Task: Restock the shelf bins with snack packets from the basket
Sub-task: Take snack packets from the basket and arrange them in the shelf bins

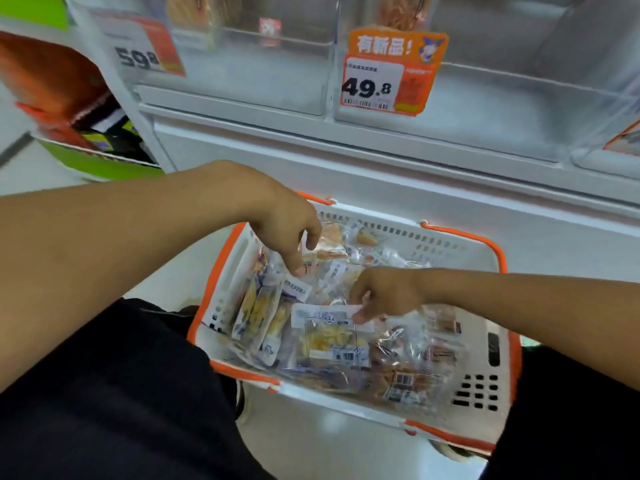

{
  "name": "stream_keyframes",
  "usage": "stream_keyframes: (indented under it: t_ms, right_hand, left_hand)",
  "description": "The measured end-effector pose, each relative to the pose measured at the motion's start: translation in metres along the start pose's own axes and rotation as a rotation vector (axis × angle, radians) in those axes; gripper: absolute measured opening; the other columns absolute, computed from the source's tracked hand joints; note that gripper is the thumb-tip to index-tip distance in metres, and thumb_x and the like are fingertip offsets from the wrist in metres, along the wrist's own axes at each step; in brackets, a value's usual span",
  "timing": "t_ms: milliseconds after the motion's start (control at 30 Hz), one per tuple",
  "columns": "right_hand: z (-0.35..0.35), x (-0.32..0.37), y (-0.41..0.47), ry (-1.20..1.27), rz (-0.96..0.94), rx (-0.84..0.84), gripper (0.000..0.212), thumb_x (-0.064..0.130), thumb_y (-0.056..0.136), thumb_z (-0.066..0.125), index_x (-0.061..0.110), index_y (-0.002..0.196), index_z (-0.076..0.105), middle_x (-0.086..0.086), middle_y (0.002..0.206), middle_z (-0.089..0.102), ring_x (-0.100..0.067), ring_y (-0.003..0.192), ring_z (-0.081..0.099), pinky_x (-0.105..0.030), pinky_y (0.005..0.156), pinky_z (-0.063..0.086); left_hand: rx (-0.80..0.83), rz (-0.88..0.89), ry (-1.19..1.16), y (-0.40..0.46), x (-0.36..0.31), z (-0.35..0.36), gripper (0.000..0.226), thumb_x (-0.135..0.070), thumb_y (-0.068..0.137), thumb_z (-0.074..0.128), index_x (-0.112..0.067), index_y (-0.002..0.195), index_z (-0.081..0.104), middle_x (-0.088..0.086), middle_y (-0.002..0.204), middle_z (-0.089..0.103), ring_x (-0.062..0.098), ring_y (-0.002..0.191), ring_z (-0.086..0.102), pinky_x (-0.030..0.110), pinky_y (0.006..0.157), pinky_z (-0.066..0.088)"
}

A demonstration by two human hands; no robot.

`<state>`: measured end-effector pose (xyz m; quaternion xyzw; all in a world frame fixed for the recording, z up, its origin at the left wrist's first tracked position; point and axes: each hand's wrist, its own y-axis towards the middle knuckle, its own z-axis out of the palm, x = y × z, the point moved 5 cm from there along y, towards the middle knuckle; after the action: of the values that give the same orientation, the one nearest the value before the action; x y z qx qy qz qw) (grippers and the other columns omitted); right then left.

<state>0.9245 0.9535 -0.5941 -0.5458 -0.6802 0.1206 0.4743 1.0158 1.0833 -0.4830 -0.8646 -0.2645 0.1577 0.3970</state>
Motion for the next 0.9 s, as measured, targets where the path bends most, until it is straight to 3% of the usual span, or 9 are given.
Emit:
stream_keyframes:
  t_ms: [100,167,267,333,433,533,700,800,900]
  right_hand:
    - [-0.054,0.024,-0.027,0.232,-0.028,-0.014,0.023,0.026,0.094,0.068,0.003,0.092,0.064,0.0,0.088,0.057,-0.012,0.078,0.058,-0.032,0.084,0.056]
    - [-0.089,0.045,-0.054,0.677,-0.068,-0.077,0.013,0.013,0.098,0.06,0.002,0.09,0.06,-0.005,0.084,0.061,-0.016,0.073,0.067,-0.037,0.086,0.06]
    - [-0.129,0.056,-0.086,1.208,-0.092,-0.289,0.017,0.006,0.097,0.048,-0.001,0.094,0.064,-0.015,0.08,0.074,-0.017,0.057,0.072,-0.024,0.062,0.061]
    - [-0.145,0.059,-0.102,1.312,-0.144,-0.346,0.018,0.014,0.092,0.051,-0.001,0.097,0.061,-0.019,0.079,0.074,-0.017,0.056,0.072,-0.021,0.052,0.059]
    - [-0.161,0.052,-0.123,1.227,-0.166,-0.469,0.039,0.052,0.08,0.058,0.013,0.085,0.058,-0.013,0.083,0.071,-0.02,0.058,0.069,-0.026,0.043,0.054]
    - [-0.18,0.046,-0.149,0.851,-0.166,-0.749,0.048,0.057,0.068,0.067,0.018,0.096,0.061,-0.006,0.092,0.064,-0.018,0.066,0.064,-0.025,0.05,0.048]
    - [-0.187,0.054,-0.182,0.67,-0.32,-0.731,0.042,0.019,0.079,0.074,0.019,0.12,0.061,-0.01,0.078,0.062,-0.016,0.065,0.058,-0.026,0.049,0.049]
    - [-0.199,0.043,-0.206,0.682,-0.316,-0.852,0.042,-0.002,0.087,0.067,0.019,0.122,0.062,-0.001,0.06,0.055,-0.012,0.054,0.055,-0.025,0.044,0.05]
    - [-0.207,0.022,-0.236,0.713,-0.298,-0.879,0.044,0.002,0.091,0.064,0.022,0.13,0.058,0.003,0.063,0.06,-0.011,0.057,0.059,-0.026,0.049,0.054]
  left_hand:
    - [-0.108,0.026,-0.081,-0.001,0.007,-0.007,0.094,-0.053,0.073,0.079,-0.029,0.15,0.029,-0.005,0.148,0.04,0.018,0.131,0.045,0.034,0.105,0.041]
    - [-0.22,0.103,-0.238,-0.006,0.008,-0.015,0.12,-0.052,0.061,0.088,-0.03,0.155,0.015,-0.009,0.158,0.025,0.013,0.141,0.032,0.031,0.114,0.032]
    - [-0.446,0.299,-0.406,-0.019,-0.005,-0.036,0.136,-0.058,0.05,0.092,-0.031,0.156,0.011,-0.017,0.159,0.022,0.005,0.143,0.028,0.031,0.118,0.029]
    - [-0.528,0.299,-0.524,-0.026,-0.011,-0.048,0.117,-0.053,0.054,0.091,-0.027,0.15,0.029,-0.012,0.149,0.041,0.006,0.133,0.042,0.037,0.111,0.04]
    - [-0.373,0.423,-1.239,-0.041,-0.027,-0.062,0.041,-0.019,0.062,0.071,-0.009,0.102,0.07,0.011,0.1,0.072,0.022,0.095,0.067,0.047,0.083,0.057]
    - [-0.313,0.475,-1.792,-0.06,-0.039,-0.074,0.012,-0.002,0.061,0.053,0.001,0.069,0.061,0.019,0.055,0.065,0.03,0.05,0.068,0.043,0.048,0.058]
    - [-0.054,0.558,-1.825,-0.063,-0.062,-0.076,0.034,-0.011,0.079,0.044,-0.012,0.065,0.075,0.009,0.073,0.071,0.027,0.069,0.072,0.064,0.078,0.051]
    - [-0.23,0.505,-1.855,-0.043,-0.062,-0.087,0.021,-0.019,0.082,0.061,-0.012,0.1,0.071,0.005,0.084,0.074,0.02,0.068,0.073,0.041,0.056,0.062]
    - [-0.527,0.474,-1.743,-0.028,-0.061,-0.107,0.025,-0.024,0.08,0.064,-0.017,0.104,0.064,-0.003,0.07,0.07,0.006,0.051,0.063,0.021,0.047,0.055]
